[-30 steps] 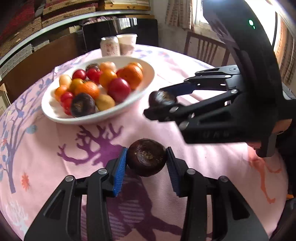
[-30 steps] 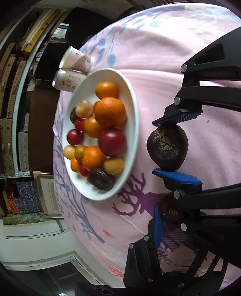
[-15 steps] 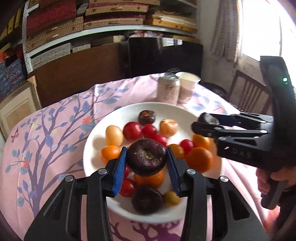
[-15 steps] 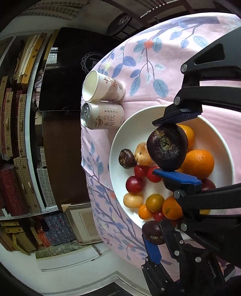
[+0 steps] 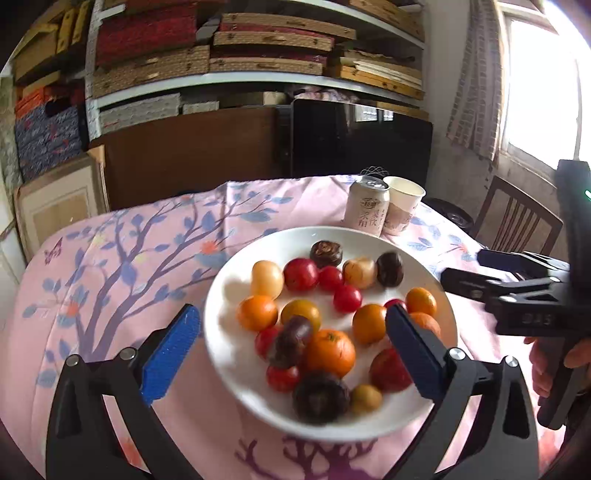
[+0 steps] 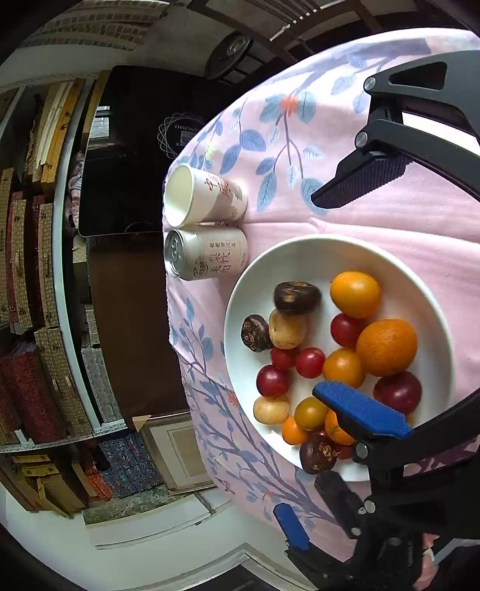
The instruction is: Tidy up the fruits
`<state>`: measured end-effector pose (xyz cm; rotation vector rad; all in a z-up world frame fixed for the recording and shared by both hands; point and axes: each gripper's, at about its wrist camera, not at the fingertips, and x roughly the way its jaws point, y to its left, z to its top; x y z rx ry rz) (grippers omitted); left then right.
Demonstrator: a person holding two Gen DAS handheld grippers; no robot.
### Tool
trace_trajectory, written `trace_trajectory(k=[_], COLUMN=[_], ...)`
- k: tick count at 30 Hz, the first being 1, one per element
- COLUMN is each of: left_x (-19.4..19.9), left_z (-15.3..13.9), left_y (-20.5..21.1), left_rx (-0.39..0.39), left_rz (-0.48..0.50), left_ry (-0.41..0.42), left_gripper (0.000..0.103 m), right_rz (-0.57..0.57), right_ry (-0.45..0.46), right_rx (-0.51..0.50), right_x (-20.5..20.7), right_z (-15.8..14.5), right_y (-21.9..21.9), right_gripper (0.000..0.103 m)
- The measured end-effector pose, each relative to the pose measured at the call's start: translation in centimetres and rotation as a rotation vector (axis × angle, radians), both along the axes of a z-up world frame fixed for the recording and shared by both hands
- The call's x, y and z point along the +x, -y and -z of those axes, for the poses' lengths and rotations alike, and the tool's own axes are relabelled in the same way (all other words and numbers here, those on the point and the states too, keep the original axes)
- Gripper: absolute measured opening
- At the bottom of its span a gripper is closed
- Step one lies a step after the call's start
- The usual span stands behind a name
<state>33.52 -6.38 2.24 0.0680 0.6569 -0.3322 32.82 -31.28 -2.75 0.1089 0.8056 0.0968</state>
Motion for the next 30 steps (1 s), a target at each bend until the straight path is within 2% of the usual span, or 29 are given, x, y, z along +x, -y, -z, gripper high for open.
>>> trace_trajectory(k=[2,7,9,12,16,21,25,30], left_x=[-1.8,-9.1,-11.7,-15.1,-18.2,-20.7,-21.0,-20.6], left_z=[-0.6,-2.2,-2.4,-2.1,-1.2,-0.8,-0.5,0.3], left_y=[-1.3,-4.0,-4.8,-5.8,-6.0,-5.7,-5.6,-5.8], left_rx=[-0.010,0.043,0.054,0.041,0.036,0.066,0.038,0.072], left_rz=[-0.037,-0.123,-0.143,-0.159,-0.159,-0.169,-0.151,-0.196], left_ry=[0.008,0.156,0.183,0.170,0.167,0.264,0.246,0.253], left_gripper=[0.098,0.098,0.099,0.099,0.099,0.098,0.098,0.099], right_rz=[-0.005,0.028,0.055,0.083,0.115,0.138,0.148,0.141], right_ry=[0.024,0.126,0.168,0.177,0.189,0.211,0.217,0.222], right_rx=[-0.034,-0.147,-0.139,-0.117,-0.116,-0.118,-0.127,-0.149], right_x=[-2.7,-10.7,-13.6,-16.7,-18.8,-19.3,-19.2,-19.5], right_z=[-1.1,-3.0,-3.1,-2.6,-2.2,-1.7,-0.8,-0.5], right_y=[-0.1,-1.9,-2.8,-4.1,-5.2,-5.9,-6.3,-6.7], right_gripper=[0.099,0.099,0.099,0.099,0.099,0.099,0.099,0.099])
